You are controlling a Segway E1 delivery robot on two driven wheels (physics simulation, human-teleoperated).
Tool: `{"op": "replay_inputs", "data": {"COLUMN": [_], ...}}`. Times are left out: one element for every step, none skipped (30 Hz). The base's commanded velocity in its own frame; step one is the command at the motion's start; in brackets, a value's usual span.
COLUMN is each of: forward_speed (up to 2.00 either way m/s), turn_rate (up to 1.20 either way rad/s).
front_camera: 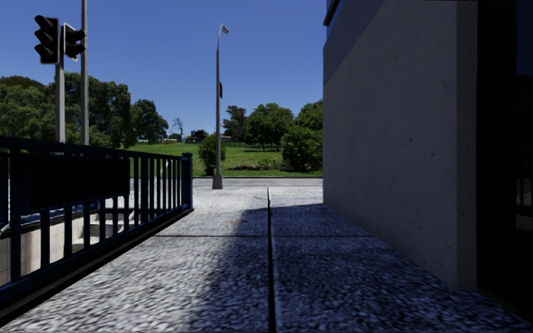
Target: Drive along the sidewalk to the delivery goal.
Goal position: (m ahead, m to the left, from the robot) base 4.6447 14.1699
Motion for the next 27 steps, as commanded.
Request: {"op": "replay_inputs", "data": {"forward_speed": [2.00, 2.00, 2.00, 2.00, 2.00, 2.00, 2.00, 2.00, 2.00, 2.00, 2.00, 2.00, 2.00, 2.00, 2.00, 2.00, 2.00, 2.00, 2.00, 2.00, 2.00, 2.00, 2.00, 2.00, 2.00, 2.00, 2.00], "turn_rate": [0.00, 0.00, 0.00, 0.00, 0.00, 0.00, 0.00, 0.00, 0.00, 0.00, 0.00, 0.00, 0.00, 0.00, 0.00, 0.00, 0.00, 0.00, 0.00, 0.00, 0.00, 0.00, 0.00, 0.00, 0.00, 0.00, 0.00]}}
